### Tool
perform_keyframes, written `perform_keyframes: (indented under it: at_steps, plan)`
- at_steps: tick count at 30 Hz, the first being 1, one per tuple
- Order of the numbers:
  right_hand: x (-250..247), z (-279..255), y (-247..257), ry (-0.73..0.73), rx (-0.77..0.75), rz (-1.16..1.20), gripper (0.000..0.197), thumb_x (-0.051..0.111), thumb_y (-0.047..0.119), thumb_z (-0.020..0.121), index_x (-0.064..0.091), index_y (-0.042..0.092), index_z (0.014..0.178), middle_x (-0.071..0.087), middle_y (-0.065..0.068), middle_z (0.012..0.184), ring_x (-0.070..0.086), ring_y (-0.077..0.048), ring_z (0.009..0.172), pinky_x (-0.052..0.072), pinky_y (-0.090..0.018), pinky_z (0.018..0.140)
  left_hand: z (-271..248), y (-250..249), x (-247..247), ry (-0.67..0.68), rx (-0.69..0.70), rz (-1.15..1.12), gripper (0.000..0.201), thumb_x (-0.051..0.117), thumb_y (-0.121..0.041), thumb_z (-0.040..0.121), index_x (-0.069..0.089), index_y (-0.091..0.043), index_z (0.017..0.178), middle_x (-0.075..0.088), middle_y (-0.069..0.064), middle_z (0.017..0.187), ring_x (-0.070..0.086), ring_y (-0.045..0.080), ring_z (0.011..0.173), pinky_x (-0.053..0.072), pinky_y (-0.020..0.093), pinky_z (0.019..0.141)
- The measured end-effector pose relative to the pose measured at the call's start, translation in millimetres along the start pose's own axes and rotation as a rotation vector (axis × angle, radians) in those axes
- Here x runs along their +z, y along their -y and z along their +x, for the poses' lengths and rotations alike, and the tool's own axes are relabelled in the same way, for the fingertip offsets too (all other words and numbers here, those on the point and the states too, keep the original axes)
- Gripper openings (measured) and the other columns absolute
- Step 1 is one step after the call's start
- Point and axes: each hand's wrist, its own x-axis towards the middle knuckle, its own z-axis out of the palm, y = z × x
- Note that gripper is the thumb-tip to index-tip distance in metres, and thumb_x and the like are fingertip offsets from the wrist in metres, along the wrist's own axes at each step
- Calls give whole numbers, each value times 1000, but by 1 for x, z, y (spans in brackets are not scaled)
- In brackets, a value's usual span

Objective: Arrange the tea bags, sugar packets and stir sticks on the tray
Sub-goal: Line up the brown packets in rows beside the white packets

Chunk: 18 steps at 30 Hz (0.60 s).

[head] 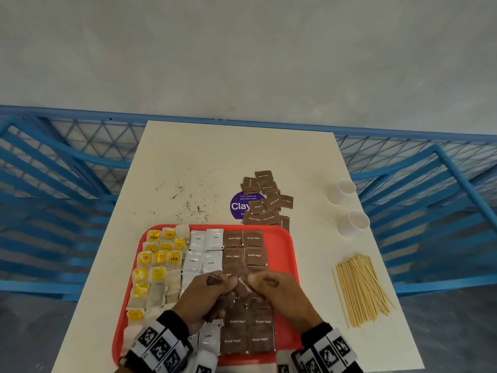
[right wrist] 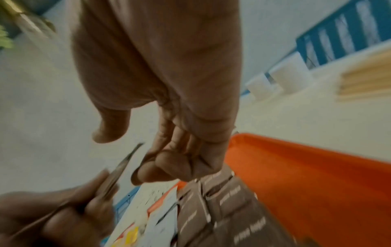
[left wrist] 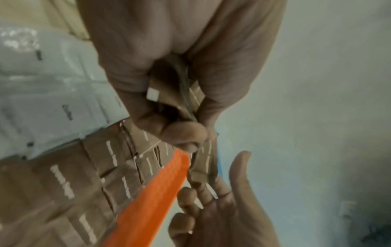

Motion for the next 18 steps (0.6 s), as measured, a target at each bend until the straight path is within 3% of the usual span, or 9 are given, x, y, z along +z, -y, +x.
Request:
perform_keyframes:
  at_steps: [3,6,9,13,18]
  plan:
    - [7,-2,-16,-55,60,150,17,78,28,84,77,11,84,74,-21,85,64,-24,72,52,-37,70,2,3,9,-26,-53,-83,19,72,-20,88,64,-7,77,63,12,66,59,20,53,43,23,42]
    - [5,10,-23,-160,139,220,15,73,13,87,76,12,72,72,-11,72,62,-19,66,51,-29,66,3,9,9,-10,-101,-28,16,72,-17,90,63,-5,82,66,15,72,63,22,56,46,24,42]
    - [-8,27,-30,-232,145,51,21,70,10,89,75,12,69,71,3,64,61,-10,60,49,-20,60,1,12,4,-26,-108,56,17,72,-16,90,64,-3,81,65,16,70,62,22,55,48,25,44]
    - [-29,54,-44,-289,163,-78,21,71,9,87,78,18,70,73,10,68,63,0,62,49,-20,67,-5,15,-14,-75,-120,60,28,70,-16,91,65,10,86,63,21,66,58,23,50,46,25,44]
    - [-29,73,-64,-301,235,-189,12,78,15,82,79,18,71,75,8,71,67,-7,68,54,-27,74,-14,17,-31,-100,-139,2,22,68,-17,92,67,5,87,64,19,71,63,25,58,48,26,47]
